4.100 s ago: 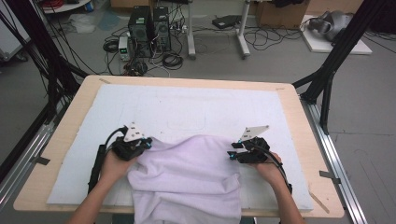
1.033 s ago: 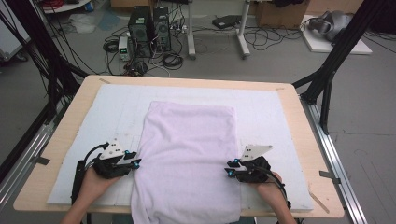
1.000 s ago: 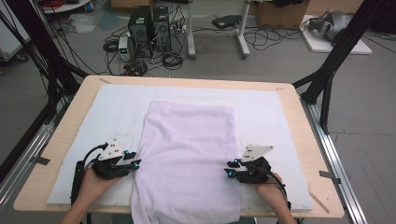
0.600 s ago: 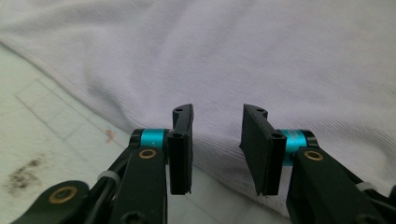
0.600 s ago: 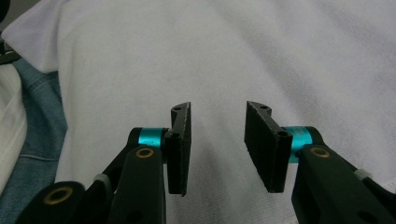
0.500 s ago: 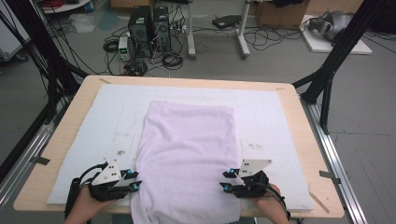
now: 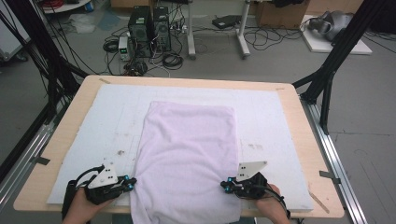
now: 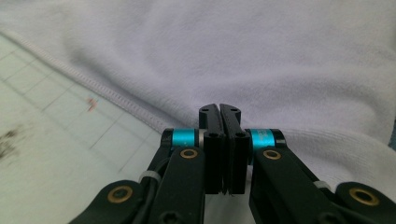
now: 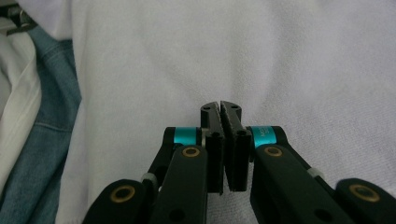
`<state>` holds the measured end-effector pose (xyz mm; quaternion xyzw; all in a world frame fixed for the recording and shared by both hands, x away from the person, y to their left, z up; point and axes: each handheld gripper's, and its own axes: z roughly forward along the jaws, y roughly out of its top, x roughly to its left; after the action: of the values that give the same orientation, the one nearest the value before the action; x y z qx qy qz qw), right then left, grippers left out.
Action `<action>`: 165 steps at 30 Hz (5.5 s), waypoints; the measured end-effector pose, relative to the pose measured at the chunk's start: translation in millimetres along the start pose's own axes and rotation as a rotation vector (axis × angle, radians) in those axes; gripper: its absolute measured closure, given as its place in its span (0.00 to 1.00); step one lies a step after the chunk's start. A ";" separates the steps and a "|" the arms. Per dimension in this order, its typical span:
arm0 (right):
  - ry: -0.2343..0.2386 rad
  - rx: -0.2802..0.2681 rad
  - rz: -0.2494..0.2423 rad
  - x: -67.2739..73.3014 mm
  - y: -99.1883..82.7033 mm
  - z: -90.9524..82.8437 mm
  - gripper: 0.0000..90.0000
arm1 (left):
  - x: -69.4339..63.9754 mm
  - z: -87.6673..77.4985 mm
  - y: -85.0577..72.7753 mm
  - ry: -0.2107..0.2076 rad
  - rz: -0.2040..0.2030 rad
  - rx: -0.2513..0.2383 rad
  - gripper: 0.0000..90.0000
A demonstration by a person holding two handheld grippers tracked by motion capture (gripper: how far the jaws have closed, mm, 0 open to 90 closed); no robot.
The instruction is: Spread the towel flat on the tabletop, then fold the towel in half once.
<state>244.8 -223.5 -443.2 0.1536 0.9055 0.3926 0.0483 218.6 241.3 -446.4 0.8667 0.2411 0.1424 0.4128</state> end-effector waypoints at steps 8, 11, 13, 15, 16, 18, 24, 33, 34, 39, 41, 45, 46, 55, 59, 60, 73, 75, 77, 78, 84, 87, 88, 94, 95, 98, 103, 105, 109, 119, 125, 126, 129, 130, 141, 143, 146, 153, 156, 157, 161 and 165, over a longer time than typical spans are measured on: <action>0.004 -0.031 -0.007 -1.2 1.5 -9.8 0.97 | 2.6 -5.8 0.9 -0.012 -0.016 -0.007 0.91; 0.037 -0.059 0.016 -1.7 -0.3 -9.8 0.94 | 3.9 -6.0 3.7 -0.014 -0.033 -0.028 0.75; 0.034 -0.061 0.021 -2.2 -1.4 -9.9 0.89 | 4.6 -4.8 5.7 -0.014 -0.035 -0.030 0.72; 0.037 -0.063 0.031 -3.5 -2.1 -9.3 0.85 | 5.4 -2.5 8.5 -0.015 -0.041 -0.031 0.70; 0.031 -0.062 0.035 -4.1 -1.9 -9.6 0.84 | 6.1 -1.4 10.2 -0.014 -0.042 -0.029 0.69; 0.021 -0.075 0.050 -7.2 -1.1 -11.1 0.79 | 9.3 0.9 14.3 -0.010 -0.056 -0.031 0.67; -0.022 -0.104 0.126 -28.4 6.1 -14.5 0.64 | 27.8 8.5 30.8 -0.004 -0.087 -0.036 0.61; -0.129 -0.116 0.193 -74.8 23.4 -21.7 0.45 | 55.1 21.4 54.8 0.045 -0.152 -0.065 0.47; -0.131 -0.110 0.200 -79.6 26.3 -22.5 0.43 | 57.8 22.7 56.7 0.045 -0.164 -0.069 0.47; -0.141 -0.116 0.204 -95.9 39.6 -26.4 0.41 | 60.6 28.2 69.6 0.041 -0.162 -0.066 0.42; -0.142 -0.119 0.204 -98.9 43.3 -27.8 0.41 | 61.6 28.5 72.9 0.042 -0.155 -0.070 0.42; -0.146 -0.112 0.191 -100.3 48.0 -28.9 0.40 | 64.2 26.9 76.1 0.046 -0.163 -0.076 0.42; -0.145 -0.108 0.189 -100.1 49.2 -29.2 0.40 | 64.8 26.2 76.7 0.047 -0.160 -0.071 0.42; -0.146 -0.101 0.185 -100.7 50.6 -26.6 0.39 | 67.5 27.5 78.3 0.048 -0.153 -0.065 0.42; -0.143 -0.101 0.190 -102.4 49.6 -26.3 0.39 | 69.3 28.8 77.9 0.049 -0.157 -0.059 0.42; -0.142 -0.102 0.191 -102.9 49.3 -26.3 0.39 | 69.6 28.8 77.9 0.049 -0.156 -0.056 0.42; -0.173 -0.110 0.197 -120.6 61.9 -34.2 0.39 | 88.4 29.0 98.2 0.079 -0.154 -0.059 0.42; -0.186 -0.099 0.201 -126.5 65.1 -34.0 0.39 | 94.3 30.1 105.7 0.086 -0.153 -0.052 0.42; -0.197 -0.092 0.195 -132.6 69.5 -33.3 0.39 | 100.3 31.4 112.0 0.096 -0.157 -0.073 0.42; -0.202 -0.091 0.196 -135.8 71.4 -32.6 0.39 | 103.9 32.9 114.0 0.100 -0.169 -0.084 0.42; -0.240 -0.068 0.225 -161.7 68.3 -21.2 0.40 | 130.4 53.4 117.4 0.162 -0.210 -0.066 0.47; -0.252 -0.045 0.253 -172.9 60.3 -13.2 0.42 | 141.0 69.2 113.5 0.194 -0.215 -0.030 0.48; -0.265 -0.033 0.260 -175.9 58.3 -10.8 0.43 | 144.5 74.5 111.0 0.199 -0.221 -0.018 0.50; -0.310 0.001 0.286 -188.6 49.8 3.5 0.46 | 162.1 104.6 92.9 0.218 -0.265 0.060 0.48; -0.317 0.005 0.290 -190.2 48.7 5.8 0.47 | 163.5 108.0 90.6 0.228 -0.268 0.069 0.48; -0.328 0.001 0.309 -195.1 45.6 12.9 0.48 | 165.2 115.2 86.4 0.232 -0.256 0.096 0.54; -0.338 0.047 0.351 -201.3 37.1 25.5 0.56 | 161.8 117.7 88.6 0.207 -0.235 0.079 0.76; -0.327 0.023 0.376 -200.9 36.1 24.8 0.72 | 160.6 118.2 89.1 0.196 -0.227 0.076 0.84; -0.268 -0.003 0.406 -200.6 35.9 26.2 0.94 | 159.7 118.0 89.8 0.185 -0.214 0.074 0.94; -0.278 -0.057 0.332 -192.8 47.6 -1.6 0.95 | 162.1 81.2 96.5 0.163 -0.225 -0.048 0.95; -0.209 -0.124 0.280 -165.6 52.4 -30.4 0.95 | 138.7 51.9 94.2 0.135 -0.185 -0.103 0.95; -0.200 -0.129 0.265 -158.6 51.6 -34.1 0.95 | 132.9 48.2 91.3 0.131 -0.169 -0.092 0.95; -0.172 -0.148 0.246 -135.5 44.1 -38.4 0.95 | 114.6 38.3 79.4 0.114 -0.145 -0.083 0.95; -0.166 -0.146 0.240 -128.0 40.8 -38.3 0.95 | 108.0 36.0 75.5 0.114 -0.126 -0.080 0.95; -0.134 -0.102 0.235 -90.4 13.5 -34.0 0.69 | 71.3 14.7 47.0 0.090 -0.081 -0.033 0.65; -0.157 -0.120 0.266 -96.5 17.9 -34.8 0.58 | 79.1 14.1 52.6 0.108 -0.110 -0.054 0.60; -0.195 -0.106 0.275 -108.6 28.2 -31.1 0.54 | 91.7 21.1 60.4 0.142 -0.145 -0.062 0.60; -0.207 -0.039 0.347 -141.5 37.7 -4.6 0.49 | 120.8 60.2 66.4 0.186 -0.249 -0.013 0.59; -0.221 0.018 0.382 -150.3 32.1 7.4 0.49 | 128.3 79.6 64.7 0.159 -0.280 0.061 0.56; -0.212 0.047 0.386 -151.4 30.3 11.2 0.54 | 127.9 84.4 64.0 0.149 -0.274 0.075 0.57; -0.230 0.060 0.339 -145.5 28.3 14.1 0.74 | 122.6 85.9 65.8 0.129 -0.221 0.071 0.79; -0.187 0.067 0.312 -143.8 30.2 14.5 0.90 | 119.7 84.8 67.6 0.119 -0.195 0.080 0.91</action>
<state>391.4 -239.4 -435.9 0.3296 0.8748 0.3490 0.0655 377.7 213.8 -440.1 0.8450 0.3538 0.1430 0.3747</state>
